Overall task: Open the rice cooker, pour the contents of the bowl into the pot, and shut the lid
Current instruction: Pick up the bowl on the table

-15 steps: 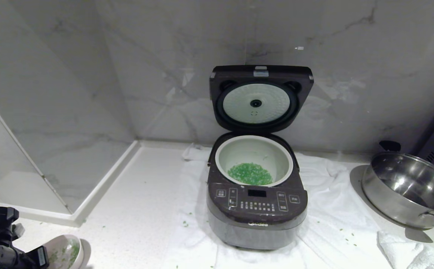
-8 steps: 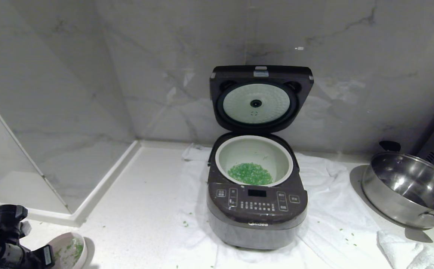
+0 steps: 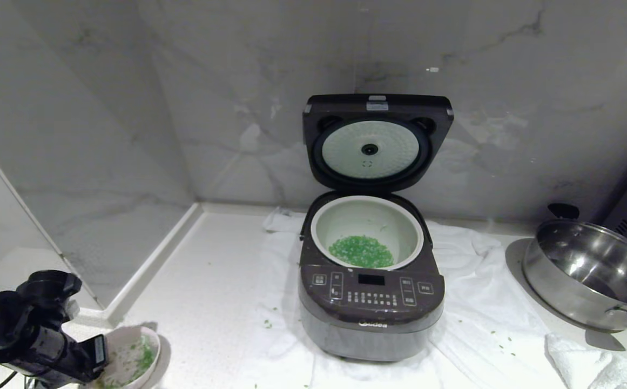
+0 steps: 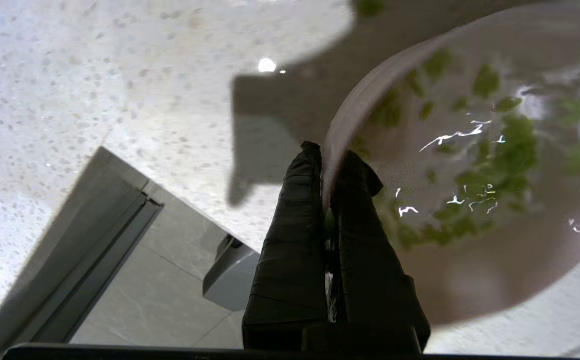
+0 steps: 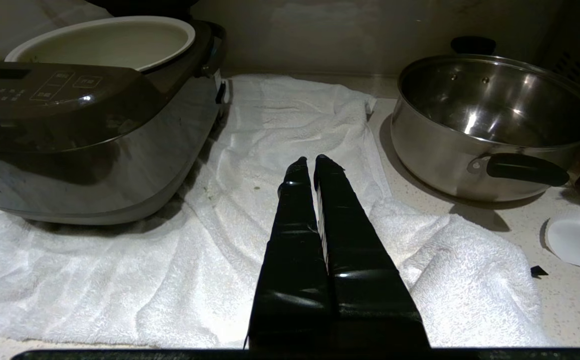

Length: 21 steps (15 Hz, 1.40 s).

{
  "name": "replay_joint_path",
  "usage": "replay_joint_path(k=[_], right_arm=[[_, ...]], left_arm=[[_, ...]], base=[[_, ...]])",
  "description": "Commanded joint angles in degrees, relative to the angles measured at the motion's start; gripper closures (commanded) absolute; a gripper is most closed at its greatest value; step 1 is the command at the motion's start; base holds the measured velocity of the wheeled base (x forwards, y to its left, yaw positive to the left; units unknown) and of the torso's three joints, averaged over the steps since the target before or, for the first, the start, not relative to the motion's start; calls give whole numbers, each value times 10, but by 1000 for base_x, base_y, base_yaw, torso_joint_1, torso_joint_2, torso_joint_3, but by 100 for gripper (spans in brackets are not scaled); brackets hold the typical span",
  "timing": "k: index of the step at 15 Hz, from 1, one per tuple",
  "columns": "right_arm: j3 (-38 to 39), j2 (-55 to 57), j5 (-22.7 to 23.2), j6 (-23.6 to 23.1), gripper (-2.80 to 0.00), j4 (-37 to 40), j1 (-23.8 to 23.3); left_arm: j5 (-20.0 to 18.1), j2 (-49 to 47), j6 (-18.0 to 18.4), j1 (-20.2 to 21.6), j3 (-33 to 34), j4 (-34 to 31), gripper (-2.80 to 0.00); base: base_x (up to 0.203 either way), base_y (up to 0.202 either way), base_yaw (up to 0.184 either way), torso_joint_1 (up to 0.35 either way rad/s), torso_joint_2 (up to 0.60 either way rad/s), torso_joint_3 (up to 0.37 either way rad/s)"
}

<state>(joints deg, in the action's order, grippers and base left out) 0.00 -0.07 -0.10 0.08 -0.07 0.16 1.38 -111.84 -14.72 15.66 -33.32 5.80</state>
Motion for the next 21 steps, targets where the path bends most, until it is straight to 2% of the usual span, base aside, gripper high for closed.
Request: replay_joint_path(k=[1, 4, 8, 9, 11, 16, 21], right_arm=[[0, 1, 0, 0, 0, 0, 0], [0, 1, 0, 0, 0, 0, 0], [0, 1, 0, 0, 0, 0, 0], [0, 1, 0, 0, 0, 0, 0], [0, 1, 0, 0, 0, 0, 0], [0, 1, 0, 0, 0, 1, 0], [0, 1, 0, 0, 0, 0, 0]], left_arm=[[0, 27, -21, -34, -55, -66, 0], [-1, 50, -52, -73, -123, -159, 0], [-2, 56, -76, -108, -191, -228, 0], [-7, 56, -82, -117, -210, -253, 0], [-39, 63, -93, -129, -250, -299, 0], [-51, 62, -115, -169, -338, -365, 0], [-52, 35, -125, -201, -462, -456, 0]], base=[[0, 0, 0, 0, 0, 0], [0, 0, 0, 0, 0, 0], [0, 0, 0, 0, 0, 0], [0, 0, 0, 0, 0, 0], [0, 0, 0, 0, 0, 0], [0, 0, 0, 0, 0, 0], [0, 0, 0, 0, 0, 0]])
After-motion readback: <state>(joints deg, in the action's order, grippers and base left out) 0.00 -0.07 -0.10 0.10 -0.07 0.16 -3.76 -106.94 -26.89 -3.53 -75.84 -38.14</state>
